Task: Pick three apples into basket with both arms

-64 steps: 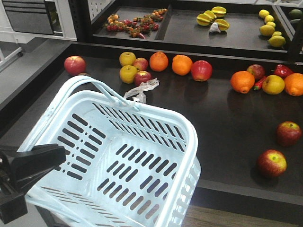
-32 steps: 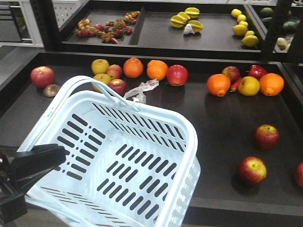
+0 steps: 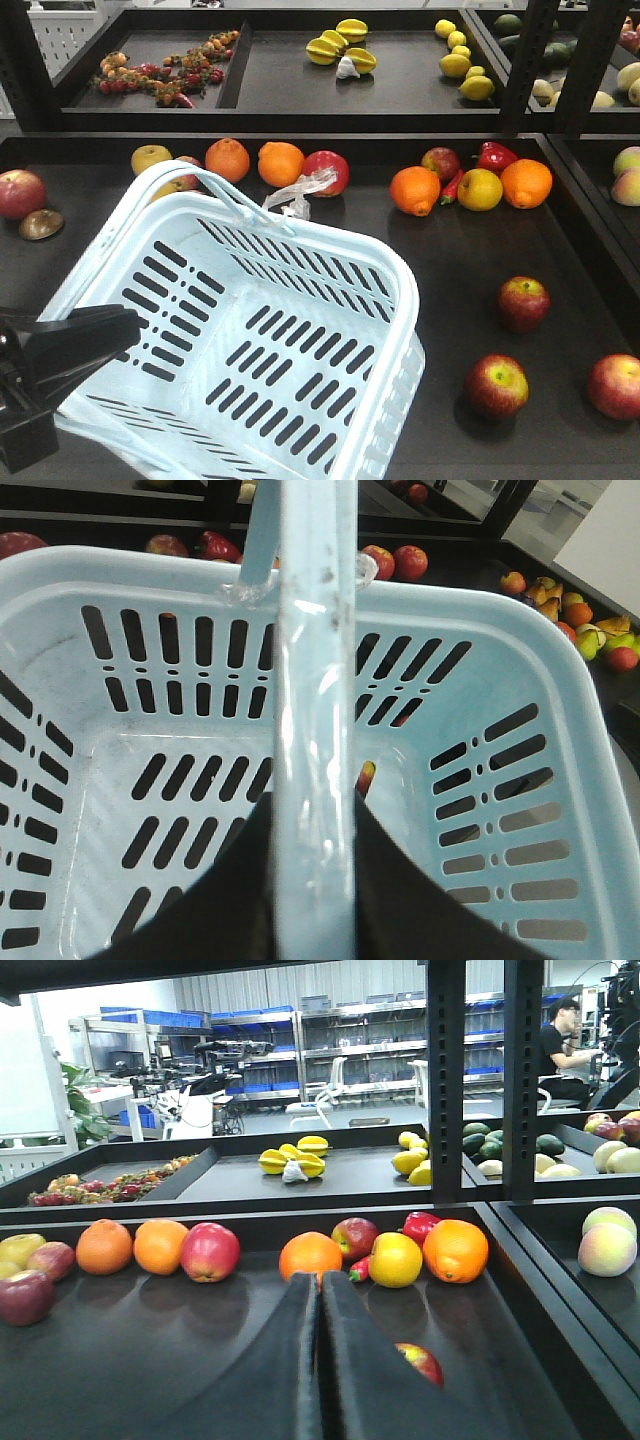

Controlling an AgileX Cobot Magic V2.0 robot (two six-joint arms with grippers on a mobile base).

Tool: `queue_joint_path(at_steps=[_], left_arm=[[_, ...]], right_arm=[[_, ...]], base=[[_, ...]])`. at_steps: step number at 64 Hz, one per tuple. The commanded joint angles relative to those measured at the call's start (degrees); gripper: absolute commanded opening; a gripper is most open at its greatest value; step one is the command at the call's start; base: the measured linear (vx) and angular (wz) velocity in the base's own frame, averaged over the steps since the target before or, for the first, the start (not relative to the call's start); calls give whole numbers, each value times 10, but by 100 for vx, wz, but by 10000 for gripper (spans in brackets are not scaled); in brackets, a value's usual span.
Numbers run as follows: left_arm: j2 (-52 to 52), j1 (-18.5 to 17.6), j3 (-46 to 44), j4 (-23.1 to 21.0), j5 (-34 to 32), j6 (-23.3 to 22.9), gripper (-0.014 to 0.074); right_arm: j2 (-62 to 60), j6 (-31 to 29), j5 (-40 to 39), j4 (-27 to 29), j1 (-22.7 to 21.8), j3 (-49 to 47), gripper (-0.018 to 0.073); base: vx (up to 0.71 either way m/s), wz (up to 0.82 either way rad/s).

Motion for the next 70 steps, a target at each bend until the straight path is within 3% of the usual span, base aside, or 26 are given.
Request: queue_joint_path(at_steps=[1, 70], left_arm=[[-3, -3, -17, -26, -31, 0, -7], [-3, -3, -17, -26, -31, 0, -7]], right_arm=[[-7, -3, -42, -4, 1, 4, -5], [-7, -3, -42, -4, 1, 4, -5]], base=[[12, -9], [8, -2]])
